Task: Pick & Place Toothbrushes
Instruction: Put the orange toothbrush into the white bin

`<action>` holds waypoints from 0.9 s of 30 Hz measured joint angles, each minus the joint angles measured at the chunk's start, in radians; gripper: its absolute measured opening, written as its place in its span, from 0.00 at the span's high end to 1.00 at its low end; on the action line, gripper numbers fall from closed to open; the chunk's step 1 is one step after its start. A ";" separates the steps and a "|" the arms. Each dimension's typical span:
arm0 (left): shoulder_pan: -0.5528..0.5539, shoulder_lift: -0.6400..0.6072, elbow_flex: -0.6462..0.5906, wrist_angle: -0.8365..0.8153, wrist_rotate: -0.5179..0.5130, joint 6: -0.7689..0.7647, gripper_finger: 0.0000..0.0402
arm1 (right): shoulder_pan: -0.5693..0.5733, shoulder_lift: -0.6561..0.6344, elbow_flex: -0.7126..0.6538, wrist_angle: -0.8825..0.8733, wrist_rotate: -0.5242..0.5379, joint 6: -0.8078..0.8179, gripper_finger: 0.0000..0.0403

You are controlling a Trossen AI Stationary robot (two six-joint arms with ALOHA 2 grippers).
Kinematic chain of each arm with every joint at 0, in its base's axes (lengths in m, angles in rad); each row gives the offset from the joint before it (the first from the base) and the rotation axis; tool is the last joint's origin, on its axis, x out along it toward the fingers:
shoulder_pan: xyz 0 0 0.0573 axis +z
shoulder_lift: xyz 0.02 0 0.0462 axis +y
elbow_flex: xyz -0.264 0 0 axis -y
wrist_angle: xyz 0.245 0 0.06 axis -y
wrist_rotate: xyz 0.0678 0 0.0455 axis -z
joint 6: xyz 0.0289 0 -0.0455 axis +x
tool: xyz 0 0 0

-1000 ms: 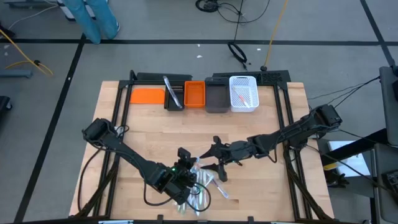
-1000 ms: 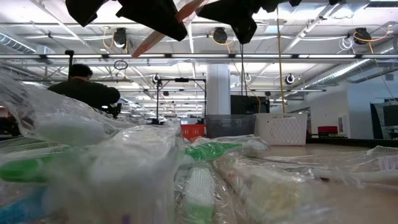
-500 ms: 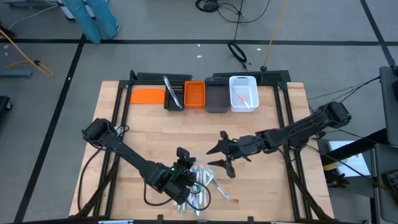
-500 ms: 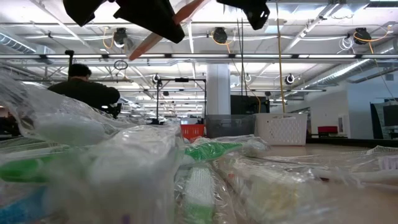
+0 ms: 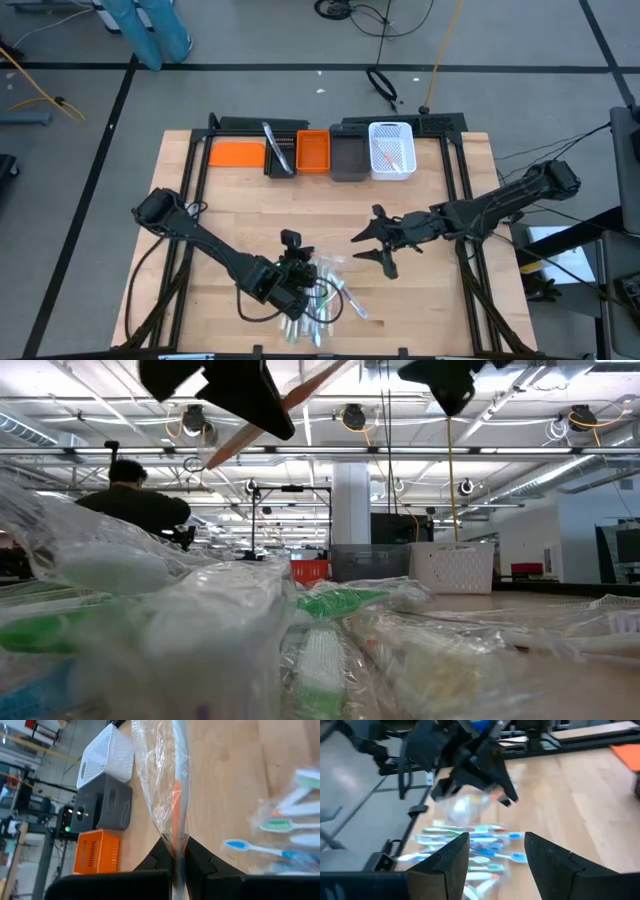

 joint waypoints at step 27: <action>0.390 -0.015 0.000 0.155 0.227 -0.017 0.98 | 0.002 -0.350 -0.363 0.177 0.036 -0.034 0.58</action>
